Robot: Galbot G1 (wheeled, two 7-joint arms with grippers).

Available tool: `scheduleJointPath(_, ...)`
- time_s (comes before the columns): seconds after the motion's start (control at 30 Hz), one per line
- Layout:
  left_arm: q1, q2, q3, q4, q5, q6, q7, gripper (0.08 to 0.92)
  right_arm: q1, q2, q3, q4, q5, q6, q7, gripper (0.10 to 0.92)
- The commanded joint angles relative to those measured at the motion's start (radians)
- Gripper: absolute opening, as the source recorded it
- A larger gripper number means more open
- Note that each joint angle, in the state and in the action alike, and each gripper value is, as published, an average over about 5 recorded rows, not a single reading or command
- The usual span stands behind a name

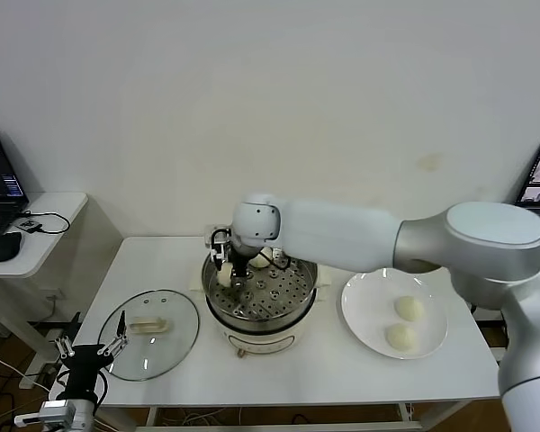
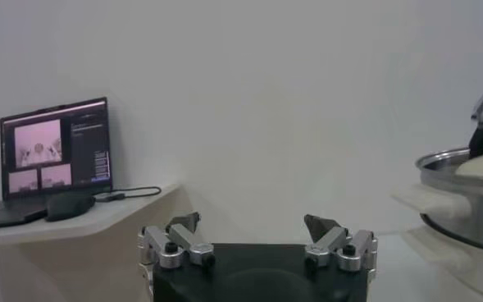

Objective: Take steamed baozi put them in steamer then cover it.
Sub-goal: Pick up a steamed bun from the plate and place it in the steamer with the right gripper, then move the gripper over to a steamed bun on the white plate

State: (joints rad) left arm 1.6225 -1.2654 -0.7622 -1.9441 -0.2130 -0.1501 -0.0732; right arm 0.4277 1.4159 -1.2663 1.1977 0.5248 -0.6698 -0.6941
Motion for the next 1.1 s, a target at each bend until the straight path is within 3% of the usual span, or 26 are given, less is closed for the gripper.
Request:
scheduleJointPath(0.03, -0.001, 0.0, 0.0, 0.001, 0.0, 0.0, 0.001, 0.823, -0.038, 0.053, 0.001, -0.05, -0.034, -0.007, 0.011, 0.59)
scheduleJointPath(0.27, 0.0, -0.003, 0.002, 0.001, 0.001, 0.001, 0.0, 0.823, 0.009, -0.001, 0.017, 0.001, -0.019, -0.008, -0.026, 0.743)
scheduleJointPath(0.43, -0.001, -0.008, 0.003, 0.0, 0.001, 0.0, 0.0, 0.823, 0.141, -0.109, 0.024, 0.073, -0.068, 0.042, -0.182, 0.816)
scheduleJointPath(0.6, 0.0, -0.008, 0.005, -0.005, 0.001, 0.001, 0.0, 0.823, 0.261, -0.29, 0.001, 0.198, -0.11, 0.12, -0.298, 0.822)
scheduleJointPath(0.83, 0.004, -0.004, 0.014, -0.012, 0.004, 0.002, 0.001, 0.823, 0.373, -0.61, -0.05, 0.425, -0.124, 0.16, -0.352, 0.823)
scheduleJointPath(1.1, 0.013, 0.0, 0.024, -0.023, 0.013, 0.005, 0.0, 0.823, 0.247, -0.92, -0.052, 0.539, -0.289, 0.243, -0.373, 0.823)
